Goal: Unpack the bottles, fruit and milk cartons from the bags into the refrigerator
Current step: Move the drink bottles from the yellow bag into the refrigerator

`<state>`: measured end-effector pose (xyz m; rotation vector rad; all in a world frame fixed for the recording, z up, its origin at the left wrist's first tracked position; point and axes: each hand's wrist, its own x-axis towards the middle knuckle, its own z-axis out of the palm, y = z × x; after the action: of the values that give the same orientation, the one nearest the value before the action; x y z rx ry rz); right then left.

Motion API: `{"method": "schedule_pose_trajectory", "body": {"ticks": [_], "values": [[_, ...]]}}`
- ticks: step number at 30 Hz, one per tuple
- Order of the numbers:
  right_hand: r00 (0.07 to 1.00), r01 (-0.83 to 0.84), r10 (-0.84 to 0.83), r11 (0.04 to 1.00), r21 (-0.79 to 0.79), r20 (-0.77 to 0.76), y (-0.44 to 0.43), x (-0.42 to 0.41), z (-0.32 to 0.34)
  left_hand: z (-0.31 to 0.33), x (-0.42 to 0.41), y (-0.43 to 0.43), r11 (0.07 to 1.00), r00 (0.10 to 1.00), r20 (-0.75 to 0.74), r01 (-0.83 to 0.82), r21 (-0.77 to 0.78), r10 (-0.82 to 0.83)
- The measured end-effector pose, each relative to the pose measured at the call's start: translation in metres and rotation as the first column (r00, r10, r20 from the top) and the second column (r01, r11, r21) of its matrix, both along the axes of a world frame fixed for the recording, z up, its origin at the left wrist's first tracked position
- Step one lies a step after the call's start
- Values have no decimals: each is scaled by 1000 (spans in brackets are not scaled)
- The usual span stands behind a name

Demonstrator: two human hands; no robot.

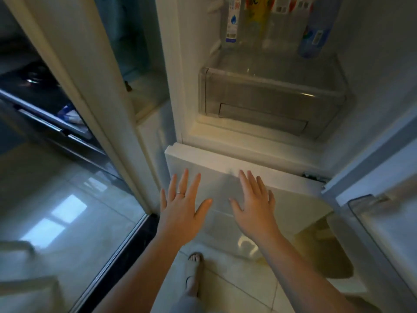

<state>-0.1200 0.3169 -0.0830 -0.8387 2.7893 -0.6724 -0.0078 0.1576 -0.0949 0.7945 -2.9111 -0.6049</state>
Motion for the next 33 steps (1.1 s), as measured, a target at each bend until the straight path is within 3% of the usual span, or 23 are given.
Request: {"method": "schedule_pose_trajectory", "body": {"ticks": [16, 27, 33], "values": [[950, -303, 298, 952, 46, 90, 53, 166, 2, -1, 212, 92, 951, 948, 74, -310, 6, 309], [956, -291, 284, 951, 108, 73, 161, 298, -8, -11, 336, 188, 967, 958, 131, -255, -19, 255], [966, -223, 196, 961, 162, 166, 259, 382, -34, -45, 410, 270, 984, 966, 197, -176, 36, 166]]}}
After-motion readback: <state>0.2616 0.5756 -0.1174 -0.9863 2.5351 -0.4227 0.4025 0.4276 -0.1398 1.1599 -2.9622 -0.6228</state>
